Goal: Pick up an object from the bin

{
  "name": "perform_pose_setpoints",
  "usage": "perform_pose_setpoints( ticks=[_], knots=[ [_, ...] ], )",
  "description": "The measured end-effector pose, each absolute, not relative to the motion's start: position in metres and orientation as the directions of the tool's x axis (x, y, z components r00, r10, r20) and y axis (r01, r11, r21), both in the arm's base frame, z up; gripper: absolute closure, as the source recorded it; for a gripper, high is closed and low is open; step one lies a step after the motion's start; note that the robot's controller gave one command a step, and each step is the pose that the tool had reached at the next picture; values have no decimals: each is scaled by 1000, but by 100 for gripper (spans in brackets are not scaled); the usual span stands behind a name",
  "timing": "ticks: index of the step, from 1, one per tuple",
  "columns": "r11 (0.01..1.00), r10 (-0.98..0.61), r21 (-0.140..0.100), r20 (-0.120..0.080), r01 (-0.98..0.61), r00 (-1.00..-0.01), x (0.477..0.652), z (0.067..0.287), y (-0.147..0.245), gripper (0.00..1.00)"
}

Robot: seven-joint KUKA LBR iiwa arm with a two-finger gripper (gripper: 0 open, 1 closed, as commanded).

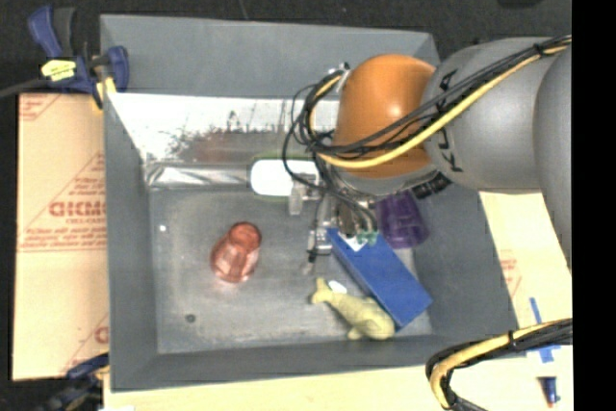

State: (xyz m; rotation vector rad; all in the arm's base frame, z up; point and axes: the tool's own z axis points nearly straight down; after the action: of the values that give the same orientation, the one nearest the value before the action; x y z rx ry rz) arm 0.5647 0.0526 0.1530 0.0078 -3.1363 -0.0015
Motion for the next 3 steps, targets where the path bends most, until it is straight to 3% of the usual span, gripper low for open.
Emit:
perform_pose_setpoints(
  ticks=[1, 2, 3],
  knots=[
    [1000, -4, 1, -3, -4, -1000, 566, 158, 52, 0],
    [999, -42, 1, -3, -42, -999, 551, 120, -7, 0],
    [999, 52, 4, -10, 52, -999, 557, 121, -27, 0]
  ],
)
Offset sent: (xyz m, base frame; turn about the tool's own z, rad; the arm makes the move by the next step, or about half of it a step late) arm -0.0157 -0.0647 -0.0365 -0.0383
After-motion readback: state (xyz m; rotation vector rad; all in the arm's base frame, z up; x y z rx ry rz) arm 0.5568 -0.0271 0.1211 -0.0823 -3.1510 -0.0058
